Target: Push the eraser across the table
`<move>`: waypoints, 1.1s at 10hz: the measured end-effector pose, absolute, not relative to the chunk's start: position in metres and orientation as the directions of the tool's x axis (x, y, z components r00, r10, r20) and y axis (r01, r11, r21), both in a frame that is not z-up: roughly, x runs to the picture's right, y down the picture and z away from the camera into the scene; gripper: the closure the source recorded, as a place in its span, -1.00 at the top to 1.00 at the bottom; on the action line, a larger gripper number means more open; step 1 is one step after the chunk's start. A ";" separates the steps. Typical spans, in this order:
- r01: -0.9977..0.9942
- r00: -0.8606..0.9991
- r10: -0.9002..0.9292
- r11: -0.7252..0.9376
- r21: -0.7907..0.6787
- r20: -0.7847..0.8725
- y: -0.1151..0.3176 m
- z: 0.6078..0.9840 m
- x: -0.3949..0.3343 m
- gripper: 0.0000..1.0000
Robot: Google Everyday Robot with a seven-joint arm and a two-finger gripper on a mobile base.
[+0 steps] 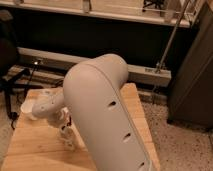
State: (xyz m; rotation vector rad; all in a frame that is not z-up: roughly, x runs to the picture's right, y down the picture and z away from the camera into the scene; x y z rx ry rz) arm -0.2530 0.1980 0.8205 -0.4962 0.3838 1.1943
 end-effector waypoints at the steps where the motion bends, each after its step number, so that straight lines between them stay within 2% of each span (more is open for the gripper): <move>1: -0.946 0.323 0.788 0.271 -0.175 -0.524 0.192 0.821 -0.258 -1.00; 7: -0.851 0.482 0.706 0.238 -0.468 -0.518 0.143 0.784 -0.313 -1.00; 9: -0.822 0.526 0.675 0.245 -0.514 -0.518 0.129 0.785 -0.324 -1.00; 11: -0.809 0.549 0.660 0.264 -0.526 -0.513 0.121 0.802 -0.339 -1.00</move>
